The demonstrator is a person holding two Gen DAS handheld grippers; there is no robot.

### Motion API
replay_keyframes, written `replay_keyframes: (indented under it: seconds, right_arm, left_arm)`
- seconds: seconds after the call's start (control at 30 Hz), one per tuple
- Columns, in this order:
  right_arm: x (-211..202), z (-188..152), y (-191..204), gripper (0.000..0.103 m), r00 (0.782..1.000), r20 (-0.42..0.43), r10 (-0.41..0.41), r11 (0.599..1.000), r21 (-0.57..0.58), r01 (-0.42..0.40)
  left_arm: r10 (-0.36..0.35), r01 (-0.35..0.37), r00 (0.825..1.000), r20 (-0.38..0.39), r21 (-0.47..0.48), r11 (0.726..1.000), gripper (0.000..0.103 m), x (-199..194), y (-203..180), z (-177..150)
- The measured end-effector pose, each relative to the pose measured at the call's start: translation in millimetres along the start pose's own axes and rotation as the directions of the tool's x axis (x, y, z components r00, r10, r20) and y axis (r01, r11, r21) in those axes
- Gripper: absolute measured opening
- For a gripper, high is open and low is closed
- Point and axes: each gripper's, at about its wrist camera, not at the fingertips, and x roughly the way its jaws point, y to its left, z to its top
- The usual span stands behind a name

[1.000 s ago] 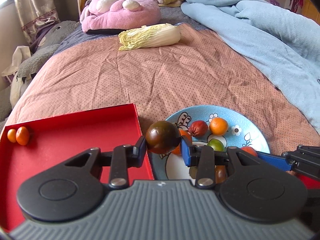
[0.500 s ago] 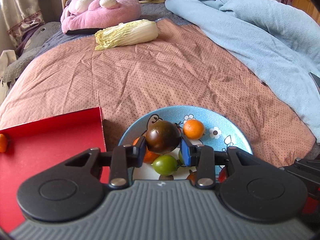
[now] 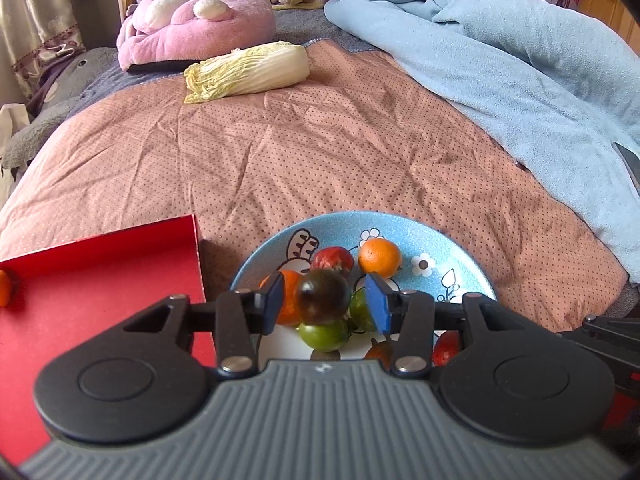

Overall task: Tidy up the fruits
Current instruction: 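Open left tool to drop the dark tomato on the plate while right tool holds the red tomato, then open right tool to release the red tomato on the plate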

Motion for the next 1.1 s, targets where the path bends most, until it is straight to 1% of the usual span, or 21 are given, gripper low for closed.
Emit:
replay_keyframes:
  seconds: [0.03,0.23,0.33,0.5,0.67,0.73,0.77,0.8,0.97,1.1]
  right_arm:
    - [1,0,0,0.039,1.0,-0.002,-0.002,1.0,0.0,0.002]
    - [6,-1,-4,0.039,1.0,-0.01,-0.017,1.0,0.008,0.017]
    - [9,3,-7,0.039,1.0,-0.006,-0.029,1.0,0.007,0.029]
    - [26,10,-16,0.039,0.997,-0.018,-0.069,0.998,0.008,0.069]
    - [37,13,-19,0.04,0.995,-0.024,-0.096,0.995,0.005,0.096]
    - [39,14,-16,0.053,0.995,-0.023,-0.102,0.995,-0.001,0.102]
    - [39,15,-14,0.067,0.995,-0.018,-0.103,0.995,-0.004,0.103]
    - [38,16,-11,0.072,0.994,-0.008,-0.106,0.994,-0.01,0.106]
    - [38,23,4,0.072,0.996,0.002,-0.084,0.996,-0.038,0.084]
    - [36,32,22,0.072,0.999,0.019,-0.051,0.996,-0.068,0.052]
  left_arm:
    - [0.002,-0.002,1.0,0.004,0.001,1.0,0.054,-1,0,0]
    - [-0.013,0.013,1.0,0.015,-0.006,1.0,0.054,-12,11,-3]
    - [0.001,-0.001,1.0,0.031,-0.003,1.0,0.054,-21,19,-7]
    - [0.007,-0.005,0.999,0.036,-0.049,0.999,0.054,-33,38,-16]
    - [0.028,-0.025,0.999,0.038,-0.067,0.997,0.054,-39,53,-24]
    - [0.033,-0.029,0.999,0.037,-0.085,0.996,0.054,-39,60,-26]
    - [0.037,-0.033,0.999,0.036,-0.094,0.995,0.054,-40,64,-27]
    - [0.039,-0.035,0.999,0.035,-0.102,0.994,0.054,-40,68,-27]
    - [0.054,-0.049,0.998,0.039,-0.129,0.99,0.054,-42,83,-29]
    - [0.063,-0.057,0.997,0.039,-0.155,0.986,0.054,-44,96,-31]
